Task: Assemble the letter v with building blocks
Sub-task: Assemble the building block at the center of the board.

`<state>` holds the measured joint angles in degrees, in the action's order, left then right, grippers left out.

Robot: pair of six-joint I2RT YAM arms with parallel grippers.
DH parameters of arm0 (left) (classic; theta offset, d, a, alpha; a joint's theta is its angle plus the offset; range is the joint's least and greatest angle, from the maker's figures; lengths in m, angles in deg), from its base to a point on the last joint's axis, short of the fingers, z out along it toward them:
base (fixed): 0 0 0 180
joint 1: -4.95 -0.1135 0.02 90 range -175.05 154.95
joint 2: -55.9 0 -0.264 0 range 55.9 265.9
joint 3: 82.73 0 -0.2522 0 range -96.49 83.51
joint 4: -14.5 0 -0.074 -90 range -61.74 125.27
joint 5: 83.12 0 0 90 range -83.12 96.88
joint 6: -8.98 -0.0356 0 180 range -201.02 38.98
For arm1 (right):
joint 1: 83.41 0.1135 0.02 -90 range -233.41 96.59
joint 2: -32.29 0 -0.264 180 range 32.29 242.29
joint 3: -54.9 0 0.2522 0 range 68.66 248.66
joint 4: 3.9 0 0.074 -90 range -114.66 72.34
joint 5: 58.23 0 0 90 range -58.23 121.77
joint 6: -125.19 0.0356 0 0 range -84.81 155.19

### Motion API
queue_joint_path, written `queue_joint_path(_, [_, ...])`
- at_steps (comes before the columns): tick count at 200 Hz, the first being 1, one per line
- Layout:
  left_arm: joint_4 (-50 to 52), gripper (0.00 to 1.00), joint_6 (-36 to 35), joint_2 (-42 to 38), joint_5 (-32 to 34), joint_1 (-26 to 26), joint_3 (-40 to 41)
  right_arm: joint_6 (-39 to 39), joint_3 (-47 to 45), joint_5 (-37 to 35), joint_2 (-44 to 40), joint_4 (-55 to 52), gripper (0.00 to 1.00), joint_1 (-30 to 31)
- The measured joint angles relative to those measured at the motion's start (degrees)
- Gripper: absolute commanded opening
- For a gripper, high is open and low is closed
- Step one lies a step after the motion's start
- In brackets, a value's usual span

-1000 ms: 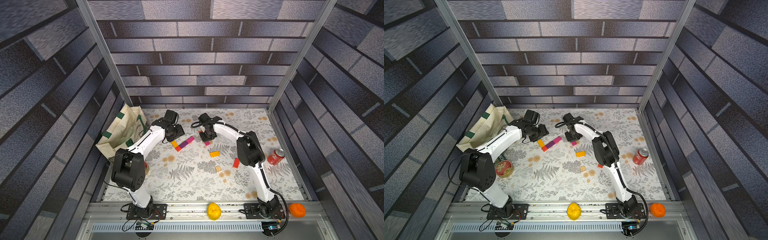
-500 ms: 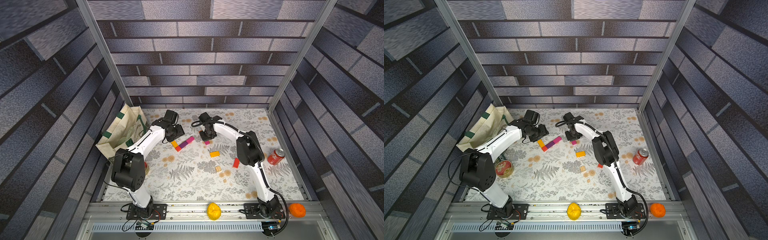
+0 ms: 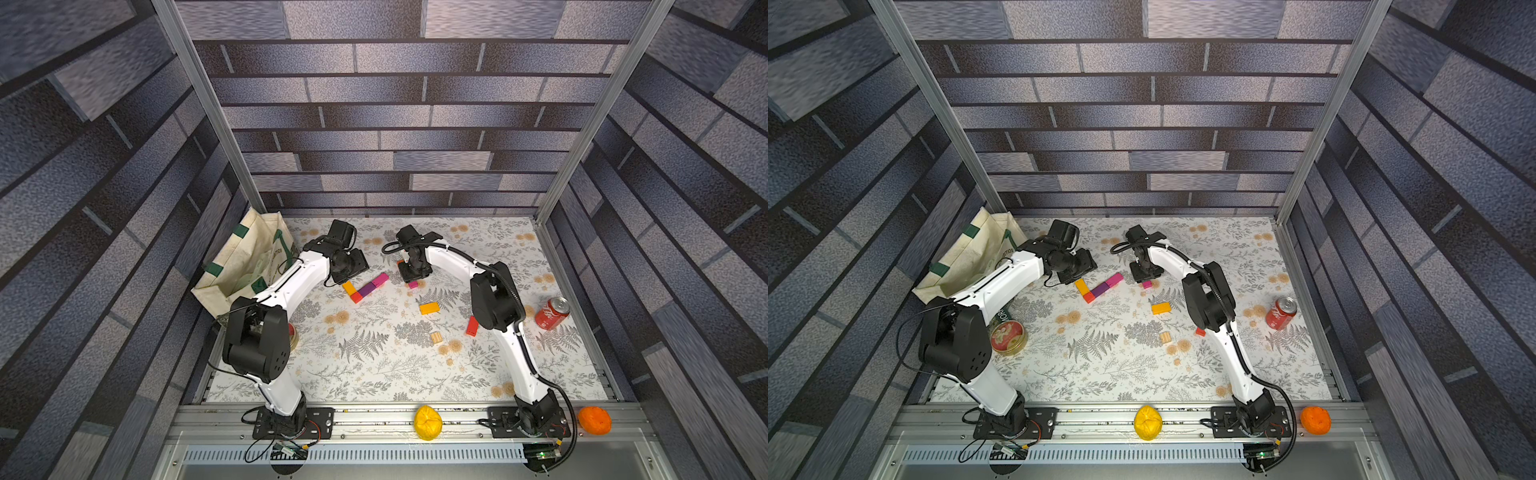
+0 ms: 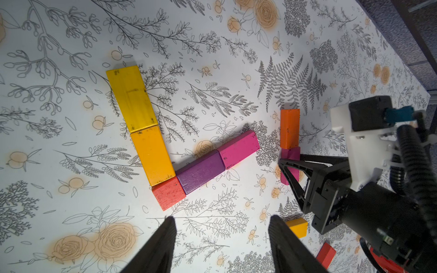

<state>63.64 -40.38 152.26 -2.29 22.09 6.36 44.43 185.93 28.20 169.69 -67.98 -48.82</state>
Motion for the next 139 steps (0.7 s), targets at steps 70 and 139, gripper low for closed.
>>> queue_joint_path(70, [0.0, 0.65, 0.0, 0.0, 0.0, 0.0, 0.55, 0.55, -0.13, 0.92, -0.55, -0.02, 0.84, -0.02])
queue_joint_path(139, [0.0, 0.65, 0.0, 0.0, -0.02, 0.0, 0.74, 2.34, -7.5, 5.97, -13.22, 3.63, 0.85, -0.87])
